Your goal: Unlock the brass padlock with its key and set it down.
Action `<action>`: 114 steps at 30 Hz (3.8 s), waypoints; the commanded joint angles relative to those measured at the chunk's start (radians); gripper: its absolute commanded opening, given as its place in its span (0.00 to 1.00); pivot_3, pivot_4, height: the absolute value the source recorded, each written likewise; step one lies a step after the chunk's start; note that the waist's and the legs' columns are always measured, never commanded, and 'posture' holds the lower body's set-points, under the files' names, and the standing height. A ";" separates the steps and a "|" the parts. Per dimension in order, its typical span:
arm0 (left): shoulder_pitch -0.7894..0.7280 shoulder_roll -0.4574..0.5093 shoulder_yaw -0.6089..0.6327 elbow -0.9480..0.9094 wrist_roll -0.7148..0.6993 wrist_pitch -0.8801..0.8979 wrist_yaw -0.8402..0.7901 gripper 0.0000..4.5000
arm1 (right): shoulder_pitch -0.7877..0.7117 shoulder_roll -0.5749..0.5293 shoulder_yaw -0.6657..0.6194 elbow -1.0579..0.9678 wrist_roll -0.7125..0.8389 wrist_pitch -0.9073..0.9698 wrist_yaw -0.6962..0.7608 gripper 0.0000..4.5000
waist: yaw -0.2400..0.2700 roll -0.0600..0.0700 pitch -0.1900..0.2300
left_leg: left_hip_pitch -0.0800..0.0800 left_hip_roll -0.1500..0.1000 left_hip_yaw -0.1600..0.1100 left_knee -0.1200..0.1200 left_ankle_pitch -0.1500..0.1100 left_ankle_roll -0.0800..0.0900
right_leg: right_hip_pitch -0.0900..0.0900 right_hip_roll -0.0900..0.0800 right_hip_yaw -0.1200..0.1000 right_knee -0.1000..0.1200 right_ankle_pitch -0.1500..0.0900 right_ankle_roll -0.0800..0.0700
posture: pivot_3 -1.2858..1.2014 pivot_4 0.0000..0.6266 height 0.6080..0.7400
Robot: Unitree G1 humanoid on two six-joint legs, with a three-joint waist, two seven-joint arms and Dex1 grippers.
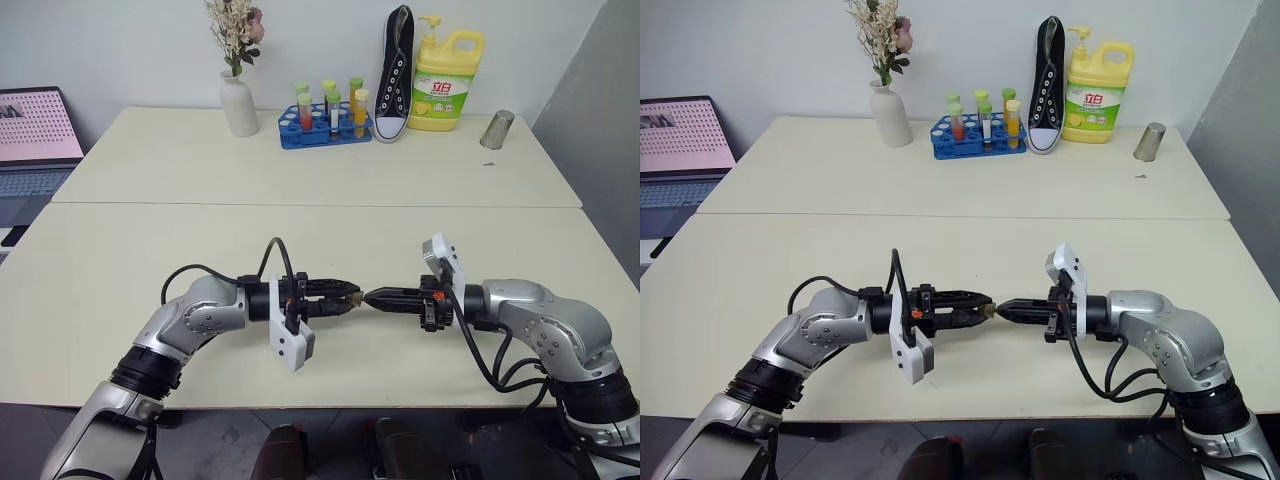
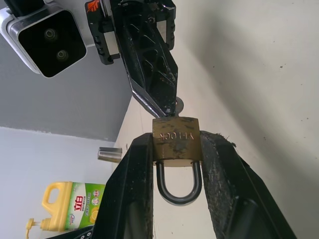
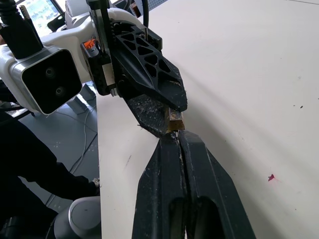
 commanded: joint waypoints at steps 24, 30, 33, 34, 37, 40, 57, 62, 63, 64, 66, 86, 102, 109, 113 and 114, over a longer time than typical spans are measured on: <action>0.007 -0.005 0.012 -0.041 -0.009 0.007 0.045 0.21 | -0.012 -0.020 -0.030 0.028 0.015 0.004 0.045 0.35 | 0.000 0.000 0.000 | 0.000 0.000 0.000 0.000 0.000 0.000 | 0.000 0.000 0.000 0.000 0.000 0.000 | 0.52 0.24 1.00; 0.006 -0.008 0.011 -0.042 -0.006 0.009 0.045 0.21 | -0.018 -0.011 -0.039 0.037 0.025 0.015 0.042 0.15 | 0.000 0.000 0.000 | 0.000 0.000 0.000 0.000 0.000 0.000 | 0.000 0.000 0.000 0.000 0.000 0.000 | 0.52 0.24 1.00; 0.005 -0.009 0.010 -0.043 -0.005 0.011 0.046 0.21 | -0.022 -0.008 -0.040 0.039 0.032 0.021 0.041 0.00 | 0.000 0.000 0.000 | 0.000 0.000 0.000 0.000 0.000 0.000 | 0.000 0.000 0.000 0.000 0.000 0.000 | 0.52 0.24 1.00; 0.005 -0.009 0.009 -0.043 -0.005 0.012 0.047 0.21 | -0.023 -0.007 -0.041 0.040 0.034 0.024 0.042 0.00 | 0.000 0.000 0.000 | 0.000 0.000 0.000 0.000 0.000 0.000 | 0.000 0.000 0.000 0.000 0.000 0.000 | 0.52 0.24 1.00; 0.005 -0.009 0.008 -0.043 -0.003 0.012 0.049 0.21 | -0.026 -0.005 -0.042 0.042 0.038 0.028 0.041 0.00 | 0.000 0.000 0.000 | 0.000 0.000 0.000 0.000 0.000 0.000 | 0.000 0.000 0.000 0.000 0.000 0.000 | 0.52 0.24 1.00; 0.006 -0.008 0.006 -0.043 0.000 0.009 0.049 0.21 | -0.033 -0.002 -0.044 0.045 0.050 0.041 0.041 0.00 | 0.000 0.000 0.000 | 0.000 0.000 0.000 0.000 0.000 0.000 | 0.000 0.000 0.000 0.000 0.000 0.000 | 0.52 0.24 1.00; 0.015 0.002 -0.006 -0.050 0.013 -0.010 0.050 0.21 | -0.076 0.032 -0.115 0.098 0.185 0.182 0.009 0.00 | 0.000 0.000 0.000 | 0.000 0.000 0.000 0.000 0.000 0.000 | 0.000 0.000 0.000 0.000 0.000 0.000 | 0.52 0.24 1.00; 0.015 0.015 -0.013 -0.049 0.028 -0.044 0.053 0.21 | -0.111 0.033 -0.154 0.145 0.284 0.346 -0.031 0.00 | 0.000 0.000 0.000 | 0.000 0.000 0.000 0.000 0.000 0.000 | 0.000 0.000 0.000 0.000 0.000 0.000 | 0.52 0.24 1.00; 0.014 0.017 -0.015 -0.049 0.033 -0.052 0.055 0.21 | -0.117 0.033 -0.157 0.153 0.295 0.368 -0.038 0.00 | 0.000 0.000 0.000 | 0.000 0.000 0.000 0.000 0.000 0.000 | 0.000 0.000 0.000 0.000 0.000 0.000 | 0.52 0.24 1.00; 0.014 0.017 -0.017 -0.048 0.038 -0.058 0.057 0.21 | -0.125 0.035 -0.162 0.164 0.307 0.392 -0.046 0.00 | 0.000 0.000 0.000 | 0.000 0.000 0.000 0.000 0.000 0.000 | 0.000 0.000 0.000 0.000 0.000 0.000 | 0.52 0.24 1.00; 0.014 0.018 -0.018 -0.047 0.046 -0.068 0.061 0.21 | -0.140 0.040 -0.168 0.182 0.325 0.428 -0.059 0.00 | 0.000 0.000 0.000 | 0.000 0.000 0.000 0.000 0.000 0.000 | 0.000 0.000 0.000 0.000 0.000 0.000 | 0.52 0.24 1.00; 0.032 0.026 -0.001 -0.044 0.090 -0.068 0.122 0.21 | -0.175 0.018 -0.107 0.149 0.300 0.472 -0.045 0.00 | 0.000 0.000 0.000 | -0.001 0.000 0.000 0.000 0.000 0.000 | -0.001 0.000 0.000 0.000 0.000 0.000 | 0.52 0.24 1.00; 0.058 0.004 -0.005 -0.081 0.043 -0.006 0.127 0.21 | 0.002 -0.013 -0.044 0.003 0.100 0.082 0.010 0.46 | -0.004 0.000 0.000 | 0.000 0.001 0.000 0.000 0.000 0.000 | -0.001 0.000 0.000 0.001 0.000 0.000 | 0.52 0.24 1.00; 0.056 -0.005 -0.009 -0.080 0.044 -0.002 0.127 0.21 | -0.007 0.040 -0.044 -0.001 0.127 0.092 -0.022 0.46 | -0.001 0.000 0.000 | -0.001 0.000 0.000 0.000 0.000 0.000 | -0.001 0.000 -0.001 0.000 0.000 0.000 | 0.52 0.24 1.00; 0.054 -0.007 -0.009 -0.079 0.044 0.000 0.128 0.21 | -0.018 0.052 -0.036 0.007 0.131 0.093 -0.026 0.46 | -0.001 0.000 0.000 | -0.001 0.000 0.000 0.000 0.000 0.000 | -0.001 0.000 -0.001 0.000 0.000 0.000 | 0.52 0.24 1.00; 0.054 -0.007 -0.009 -0.080 0.044 0.001 0.128 0.21 | -0.021 0.054 -0.033 0.009 0.132 0.094 -0.025 0.46 | -0.001 0.000 0.000 | -0.001 0.000 0.000 0.000 0.000 0.000 | -0.001 0.000 -0.001 0.000 0.000 0.000 | 0.52 0.24 1.00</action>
